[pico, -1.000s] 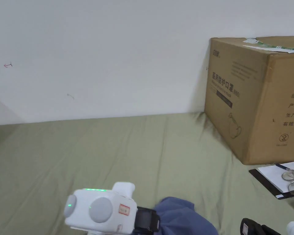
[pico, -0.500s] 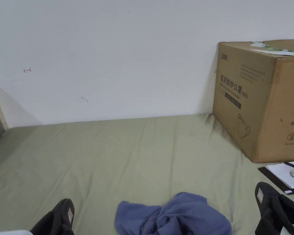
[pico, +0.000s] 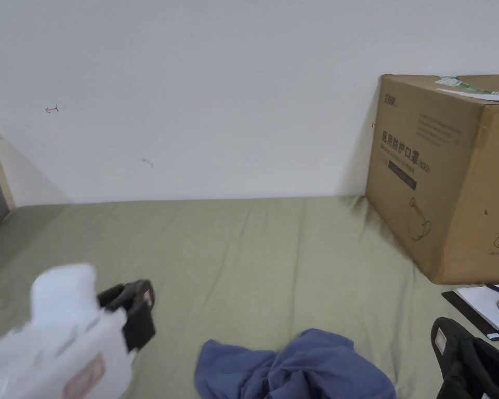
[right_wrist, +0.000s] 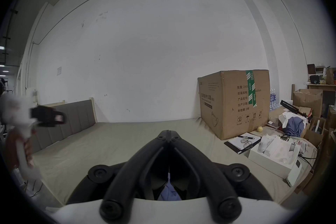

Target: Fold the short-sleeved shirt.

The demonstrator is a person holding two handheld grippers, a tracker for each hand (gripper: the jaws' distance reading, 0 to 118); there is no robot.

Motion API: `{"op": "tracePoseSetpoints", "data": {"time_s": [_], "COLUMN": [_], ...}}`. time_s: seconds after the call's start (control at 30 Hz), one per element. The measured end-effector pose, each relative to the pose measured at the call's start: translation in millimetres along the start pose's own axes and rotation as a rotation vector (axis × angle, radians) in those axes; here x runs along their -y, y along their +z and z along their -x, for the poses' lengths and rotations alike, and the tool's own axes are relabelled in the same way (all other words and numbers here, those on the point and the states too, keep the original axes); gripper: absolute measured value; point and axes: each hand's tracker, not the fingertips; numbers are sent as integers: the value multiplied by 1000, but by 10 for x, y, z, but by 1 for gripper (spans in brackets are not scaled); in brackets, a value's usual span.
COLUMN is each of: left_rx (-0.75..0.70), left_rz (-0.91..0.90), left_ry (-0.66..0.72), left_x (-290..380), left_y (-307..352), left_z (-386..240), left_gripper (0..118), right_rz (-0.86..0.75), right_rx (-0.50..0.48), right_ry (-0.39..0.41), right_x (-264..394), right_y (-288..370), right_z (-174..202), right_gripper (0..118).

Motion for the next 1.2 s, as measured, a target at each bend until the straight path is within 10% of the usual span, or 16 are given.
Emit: {"op": "tracePoseSetpoints", "data": {"time_s": [0.13,0.37,0.4,0.47,0.5,0.73,0.8,0.87,1.1,1.2], "left_rx": [231,-89,-95,-103,-108,-114,-129,-107,13,48], "left_rz": [700,831,860,924,937,904,814,732,632,613], "left_ry": [111,-1,6,18,22,-166,-208,-235,-105,-50], "left_x": [-160,512,596,768,872,1250,1228,1224,1183,1104], "left_y": [-1518,-3161,-3337,-3610,-3706,-3814,-3609,-3367,-2907,-2822], "left_z": [251,419,453,503,536,457,364,309,428,506], "left_gripper": [0,4,23,107,118,104,66,2,1,1], "right_rz": [25,134,149,175,188,266,274,275,773,981], "right_rx": [11,38,47,56,64,82,73,57,-187,-178], "right_ry": [-2,-13,-9,-11,-13,-42,-45,-52,-208,-282], "right_x": [66,341,382,455,494,708,727,704,727,959], "right_y": [-79,-377,-426,-517,-564,-786,-849,-969,-2635,-3363], "right_z": [-41,-269,-310,-386,-422,-508,-501,-502,-702,-734], "right_gripper": [0,0,0,0,0,0,0,0,0,19]}}
